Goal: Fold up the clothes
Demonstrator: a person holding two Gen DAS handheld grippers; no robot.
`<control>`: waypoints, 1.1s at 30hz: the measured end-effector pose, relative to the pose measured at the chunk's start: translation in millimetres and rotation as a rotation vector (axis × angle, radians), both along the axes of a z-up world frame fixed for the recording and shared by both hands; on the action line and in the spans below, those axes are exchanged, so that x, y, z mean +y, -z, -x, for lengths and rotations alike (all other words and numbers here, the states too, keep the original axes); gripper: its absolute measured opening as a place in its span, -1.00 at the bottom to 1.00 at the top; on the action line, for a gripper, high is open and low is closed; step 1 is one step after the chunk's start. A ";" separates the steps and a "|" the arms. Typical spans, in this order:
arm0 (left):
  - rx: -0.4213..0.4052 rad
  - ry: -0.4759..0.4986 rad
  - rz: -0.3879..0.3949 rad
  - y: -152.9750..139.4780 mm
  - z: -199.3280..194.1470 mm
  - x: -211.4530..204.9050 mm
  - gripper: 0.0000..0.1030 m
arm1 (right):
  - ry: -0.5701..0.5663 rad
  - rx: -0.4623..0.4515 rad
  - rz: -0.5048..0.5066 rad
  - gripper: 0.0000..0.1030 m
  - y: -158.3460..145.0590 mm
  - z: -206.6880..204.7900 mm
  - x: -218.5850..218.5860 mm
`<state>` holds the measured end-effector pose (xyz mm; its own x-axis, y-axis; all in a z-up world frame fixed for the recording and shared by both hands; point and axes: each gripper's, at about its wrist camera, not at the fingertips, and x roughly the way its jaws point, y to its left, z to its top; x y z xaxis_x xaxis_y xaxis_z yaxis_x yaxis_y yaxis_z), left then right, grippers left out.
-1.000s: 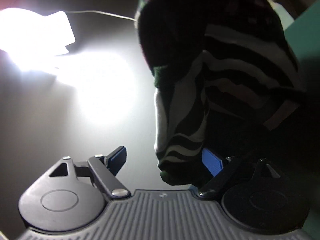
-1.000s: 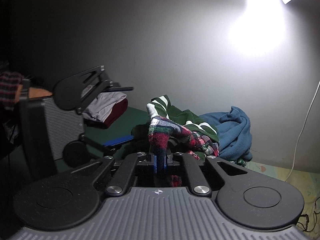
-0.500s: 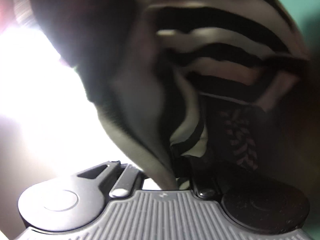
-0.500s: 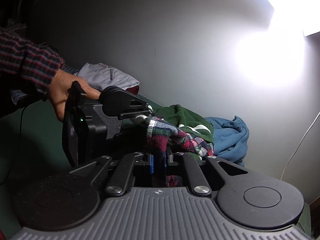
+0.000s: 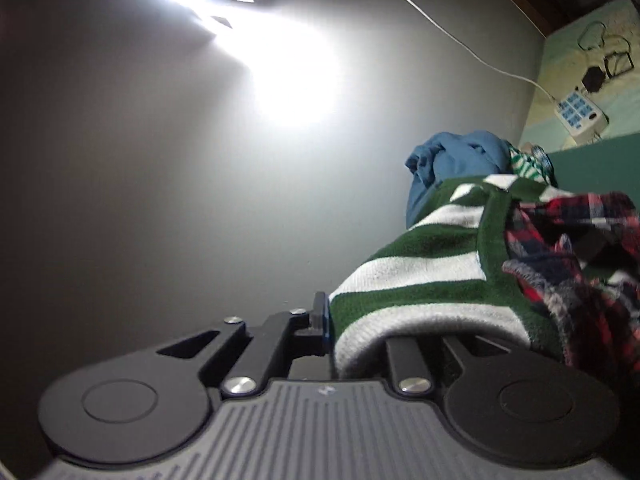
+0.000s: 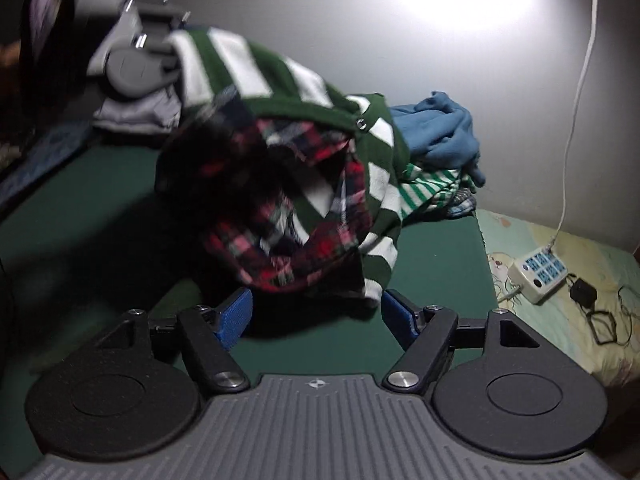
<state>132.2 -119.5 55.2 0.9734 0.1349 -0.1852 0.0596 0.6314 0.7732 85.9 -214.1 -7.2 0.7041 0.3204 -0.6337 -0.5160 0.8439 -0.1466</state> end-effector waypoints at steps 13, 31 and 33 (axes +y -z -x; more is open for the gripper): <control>-0.042 -0.034 0.139 -83.5 54.4 28.3 -0.61 | -0.103 -0.259 0.277 0.43 36.8 -5.5 90.7; -0.191 -0.240 0.232 -147.2 159.7 127.6 -0.59 | 0.125 -0.421 -0.236 -0.92 -114.0 13.4 -16.8; -0.209 -0.246 0.225 -148.1 176.8 132.0 -0.57 | 0.126 -0.465 -0.291 -0.93 -137.7 26.0 -28.3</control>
